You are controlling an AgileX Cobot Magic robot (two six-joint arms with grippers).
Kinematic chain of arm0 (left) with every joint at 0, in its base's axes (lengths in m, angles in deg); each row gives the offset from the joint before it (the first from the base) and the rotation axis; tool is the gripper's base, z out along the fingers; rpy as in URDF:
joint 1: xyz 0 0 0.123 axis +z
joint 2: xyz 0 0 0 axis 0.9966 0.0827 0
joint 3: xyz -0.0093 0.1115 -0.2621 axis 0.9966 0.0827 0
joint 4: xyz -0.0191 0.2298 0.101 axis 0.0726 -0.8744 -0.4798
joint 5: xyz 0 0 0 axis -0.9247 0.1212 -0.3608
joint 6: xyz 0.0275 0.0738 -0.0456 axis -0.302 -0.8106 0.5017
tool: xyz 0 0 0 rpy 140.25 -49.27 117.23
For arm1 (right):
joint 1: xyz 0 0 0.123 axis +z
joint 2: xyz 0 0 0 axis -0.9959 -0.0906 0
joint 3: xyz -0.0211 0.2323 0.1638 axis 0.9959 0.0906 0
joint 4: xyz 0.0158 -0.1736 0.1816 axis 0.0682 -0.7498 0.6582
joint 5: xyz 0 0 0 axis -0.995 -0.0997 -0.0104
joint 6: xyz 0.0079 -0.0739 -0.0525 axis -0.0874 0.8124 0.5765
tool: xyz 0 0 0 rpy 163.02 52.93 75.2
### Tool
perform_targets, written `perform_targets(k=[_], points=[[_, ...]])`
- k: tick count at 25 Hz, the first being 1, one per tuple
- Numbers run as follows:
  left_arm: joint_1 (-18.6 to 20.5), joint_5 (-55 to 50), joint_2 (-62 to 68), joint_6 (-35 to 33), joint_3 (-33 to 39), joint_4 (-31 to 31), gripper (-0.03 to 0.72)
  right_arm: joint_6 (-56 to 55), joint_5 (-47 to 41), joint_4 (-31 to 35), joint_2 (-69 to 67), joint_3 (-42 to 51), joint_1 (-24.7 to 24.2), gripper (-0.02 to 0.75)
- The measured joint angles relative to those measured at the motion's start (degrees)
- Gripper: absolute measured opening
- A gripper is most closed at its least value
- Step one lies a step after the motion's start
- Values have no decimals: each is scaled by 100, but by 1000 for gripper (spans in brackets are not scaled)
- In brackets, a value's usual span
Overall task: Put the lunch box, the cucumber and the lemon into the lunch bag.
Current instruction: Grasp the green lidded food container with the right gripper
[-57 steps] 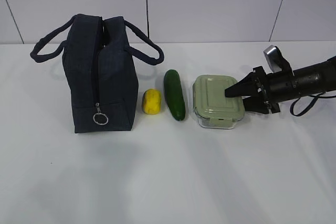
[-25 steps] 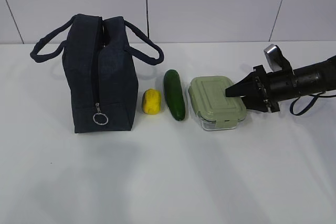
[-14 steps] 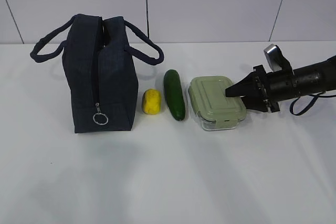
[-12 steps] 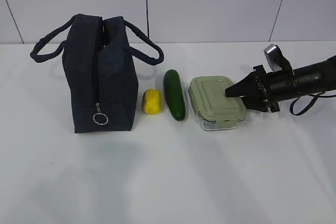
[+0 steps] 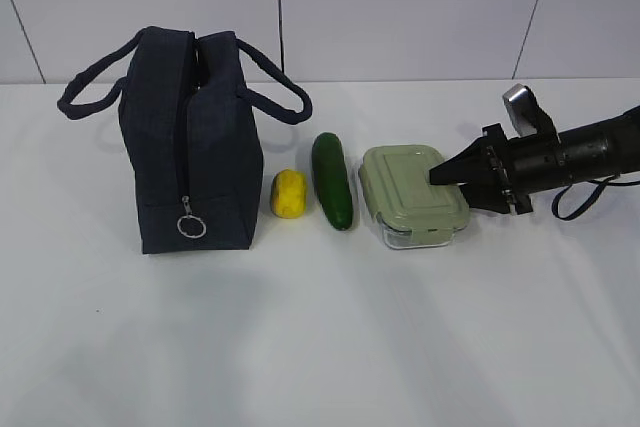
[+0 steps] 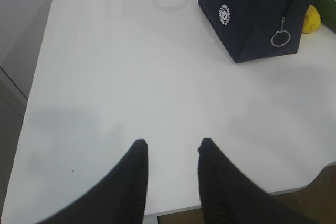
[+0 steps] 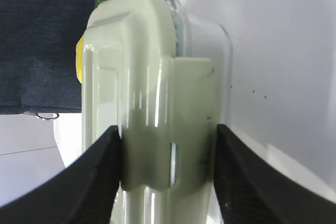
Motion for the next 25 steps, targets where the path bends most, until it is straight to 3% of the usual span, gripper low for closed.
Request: perform_targets(k=[25], points=[[0,0,0,0,0,0,237,-46,0,-35,21,0,0,397]])
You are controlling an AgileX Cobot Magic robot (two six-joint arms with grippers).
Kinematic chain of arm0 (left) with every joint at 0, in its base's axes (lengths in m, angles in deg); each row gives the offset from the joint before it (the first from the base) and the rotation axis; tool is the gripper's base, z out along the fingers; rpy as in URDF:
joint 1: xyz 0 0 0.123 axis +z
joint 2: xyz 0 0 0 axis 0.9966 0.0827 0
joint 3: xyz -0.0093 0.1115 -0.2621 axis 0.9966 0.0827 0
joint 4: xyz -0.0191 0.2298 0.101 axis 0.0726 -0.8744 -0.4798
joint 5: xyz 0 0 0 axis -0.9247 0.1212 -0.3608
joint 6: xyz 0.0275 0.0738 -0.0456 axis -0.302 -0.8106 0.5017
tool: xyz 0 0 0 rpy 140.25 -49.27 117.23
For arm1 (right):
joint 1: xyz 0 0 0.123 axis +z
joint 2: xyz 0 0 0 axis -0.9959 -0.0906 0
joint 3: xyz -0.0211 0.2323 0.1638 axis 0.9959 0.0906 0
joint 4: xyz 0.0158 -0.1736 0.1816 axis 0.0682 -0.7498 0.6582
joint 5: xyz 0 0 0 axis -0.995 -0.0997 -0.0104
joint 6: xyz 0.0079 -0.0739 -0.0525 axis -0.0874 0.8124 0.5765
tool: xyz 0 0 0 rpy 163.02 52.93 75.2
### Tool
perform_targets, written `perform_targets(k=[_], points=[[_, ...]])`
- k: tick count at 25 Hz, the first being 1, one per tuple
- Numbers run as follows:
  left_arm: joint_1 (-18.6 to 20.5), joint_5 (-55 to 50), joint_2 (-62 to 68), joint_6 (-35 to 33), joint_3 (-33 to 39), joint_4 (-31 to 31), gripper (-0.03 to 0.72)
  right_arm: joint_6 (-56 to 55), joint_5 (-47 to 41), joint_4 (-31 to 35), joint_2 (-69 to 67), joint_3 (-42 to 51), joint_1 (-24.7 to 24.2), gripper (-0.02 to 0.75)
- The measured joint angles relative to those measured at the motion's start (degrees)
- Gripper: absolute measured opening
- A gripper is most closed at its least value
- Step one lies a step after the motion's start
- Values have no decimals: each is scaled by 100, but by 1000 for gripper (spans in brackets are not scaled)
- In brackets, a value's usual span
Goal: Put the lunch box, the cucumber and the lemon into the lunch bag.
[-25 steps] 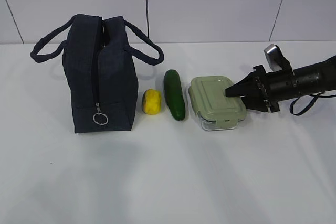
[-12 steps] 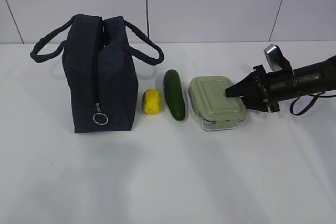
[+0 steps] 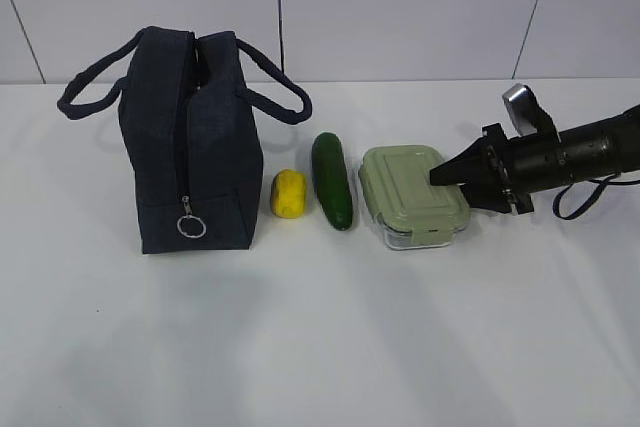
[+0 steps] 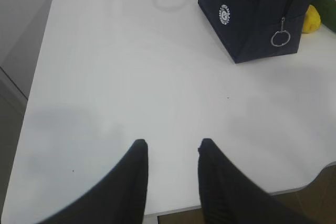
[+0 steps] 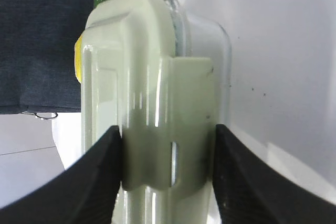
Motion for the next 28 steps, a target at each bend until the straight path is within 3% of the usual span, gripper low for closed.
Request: perform_targets(k=[28], points=[[0,0,0,0,0,0,237,-204,0,-75,21,0,4,396]])
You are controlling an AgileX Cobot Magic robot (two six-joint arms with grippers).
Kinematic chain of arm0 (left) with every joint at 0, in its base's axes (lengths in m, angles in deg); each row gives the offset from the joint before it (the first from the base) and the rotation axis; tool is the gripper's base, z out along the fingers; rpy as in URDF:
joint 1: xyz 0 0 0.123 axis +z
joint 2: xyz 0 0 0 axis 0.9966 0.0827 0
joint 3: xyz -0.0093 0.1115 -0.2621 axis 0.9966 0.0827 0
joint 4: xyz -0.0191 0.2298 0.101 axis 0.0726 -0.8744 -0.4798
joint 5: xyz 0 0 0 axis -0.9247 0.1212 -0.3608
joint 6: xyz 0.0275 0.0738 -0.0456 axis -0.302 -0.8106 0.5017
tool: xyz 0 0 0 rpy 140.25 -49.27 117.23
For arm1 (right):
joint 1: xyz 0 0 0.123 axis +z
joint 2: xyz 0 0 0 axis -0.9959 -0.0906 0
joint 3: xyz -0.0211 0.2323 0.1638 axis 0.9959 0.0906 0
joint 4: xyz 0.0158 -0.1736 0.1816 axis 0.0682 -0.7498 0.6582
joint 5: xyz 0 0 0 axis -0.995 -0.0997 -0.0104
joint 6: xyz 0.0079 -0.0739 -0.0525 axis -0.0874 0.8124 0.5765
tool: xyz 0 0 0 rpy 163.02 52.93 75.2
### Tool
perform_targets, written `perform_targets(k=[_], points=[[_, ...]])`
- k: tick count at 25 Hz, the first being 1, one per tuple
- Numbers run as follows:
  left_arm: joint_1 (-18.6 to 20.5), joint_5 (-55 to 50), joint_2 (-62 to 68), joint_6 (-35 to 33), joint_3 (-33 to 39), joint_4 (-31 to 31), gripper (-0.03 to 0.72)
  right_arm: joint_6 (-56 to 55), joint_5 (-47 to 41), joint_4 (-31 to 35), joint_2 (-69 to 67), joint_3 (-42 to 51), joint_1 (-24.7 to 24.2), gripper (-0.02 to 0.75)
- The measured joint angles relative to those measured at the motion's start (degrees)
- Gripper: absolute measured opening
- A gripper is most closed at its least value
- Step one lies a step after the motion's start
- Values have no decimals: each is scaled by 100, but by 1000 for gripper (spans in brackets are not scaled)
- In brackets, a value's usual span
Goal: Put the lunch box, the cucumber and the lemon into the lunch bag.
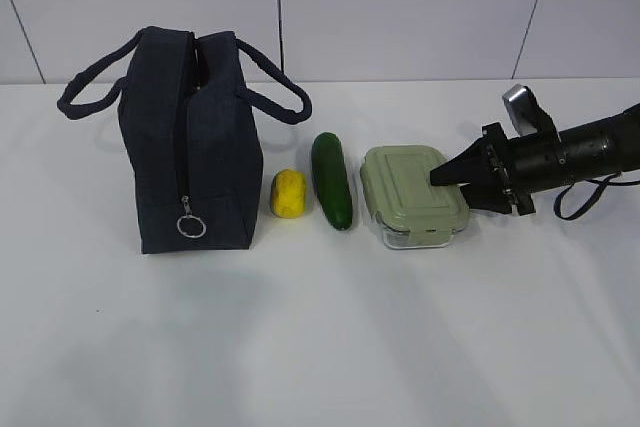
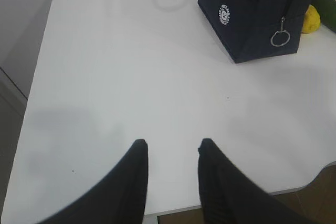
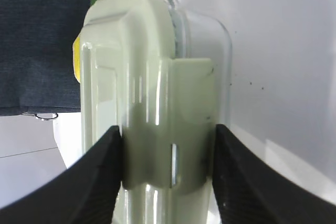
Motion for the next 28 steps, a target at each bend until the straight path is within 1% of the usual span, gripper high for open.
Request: perform_targets(k=[21,28], points=[[0,0,0,0,0,0,236,-80,0,-24,13,0,0,386],[0,0,0,0,0,0,236,-98,67,-186,105,0,0,386]])
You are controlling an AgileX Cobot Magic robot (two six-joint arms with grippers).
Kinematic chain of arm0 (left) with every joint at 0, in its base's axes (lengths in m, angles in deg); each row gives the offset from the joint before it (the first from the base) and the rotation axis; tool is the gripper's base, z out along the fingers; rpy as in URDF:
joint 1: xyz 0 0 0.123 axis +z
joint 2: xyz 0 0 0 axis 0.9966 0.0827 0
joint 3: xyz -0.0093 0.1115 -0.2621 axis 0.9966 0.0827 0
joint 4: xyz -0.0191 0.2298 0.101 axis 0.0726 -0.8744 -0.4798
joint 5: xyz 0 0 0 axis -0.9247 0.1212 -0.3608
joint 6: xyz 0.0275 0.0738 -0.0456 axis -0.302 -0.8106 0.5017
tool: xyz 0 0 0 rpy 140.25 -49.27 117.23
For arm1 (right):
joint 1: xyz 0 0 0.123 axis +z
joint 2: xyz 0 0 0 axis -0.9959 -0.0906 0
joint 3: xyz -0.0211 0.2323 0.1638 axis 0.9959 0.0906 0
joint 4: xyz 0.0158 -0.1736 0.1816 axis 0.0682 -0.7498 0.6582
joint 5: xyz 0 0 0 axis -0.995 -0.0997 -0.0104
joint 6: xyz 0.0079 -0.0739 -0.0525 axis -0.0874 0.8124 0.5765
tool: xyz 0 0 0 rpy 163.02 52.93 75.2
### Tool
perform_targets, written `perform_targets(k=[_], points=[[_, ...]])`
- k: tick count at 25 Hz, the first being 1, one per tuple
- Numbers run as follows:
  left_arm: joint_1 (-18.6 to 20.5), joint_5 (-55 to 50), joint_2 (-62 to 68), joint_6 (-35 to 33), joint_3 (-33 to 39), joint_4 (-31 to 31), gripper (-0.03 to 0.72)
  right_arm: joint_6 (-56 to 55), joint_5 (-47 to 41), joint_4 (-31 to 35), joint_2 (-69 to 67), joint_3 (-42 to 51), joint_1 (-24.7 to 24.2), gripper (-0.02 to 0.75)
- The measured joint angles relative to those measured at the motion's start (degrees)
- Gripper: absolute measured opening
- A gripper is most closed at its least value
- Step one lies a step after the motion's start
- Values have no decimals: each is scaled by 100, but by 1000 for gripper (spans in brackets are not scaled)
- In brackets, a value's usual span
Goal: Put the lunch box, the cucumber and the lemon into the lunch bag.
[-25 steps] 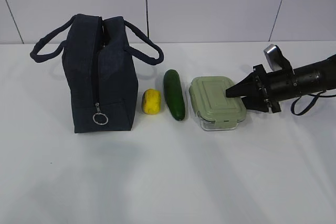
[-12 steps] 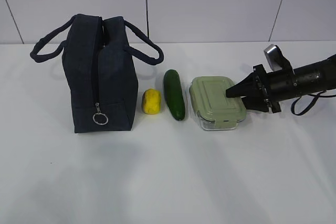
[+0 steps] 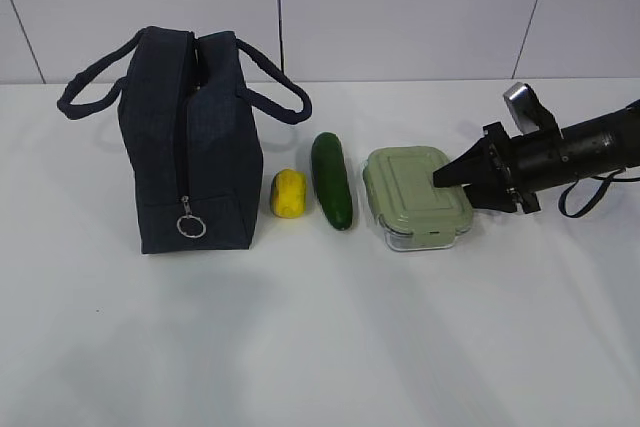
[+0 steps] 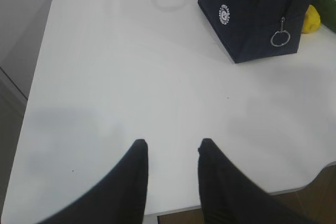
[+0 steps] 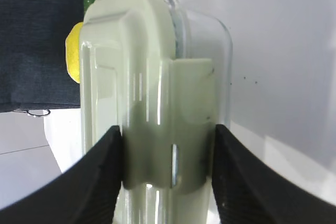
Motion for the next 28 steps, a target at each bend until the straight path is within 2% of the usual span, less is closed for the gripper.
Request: perform_targets(k=[28], points=[[0,0,0,0,0,20,241,-381,125,-108,149,0,0,386]])
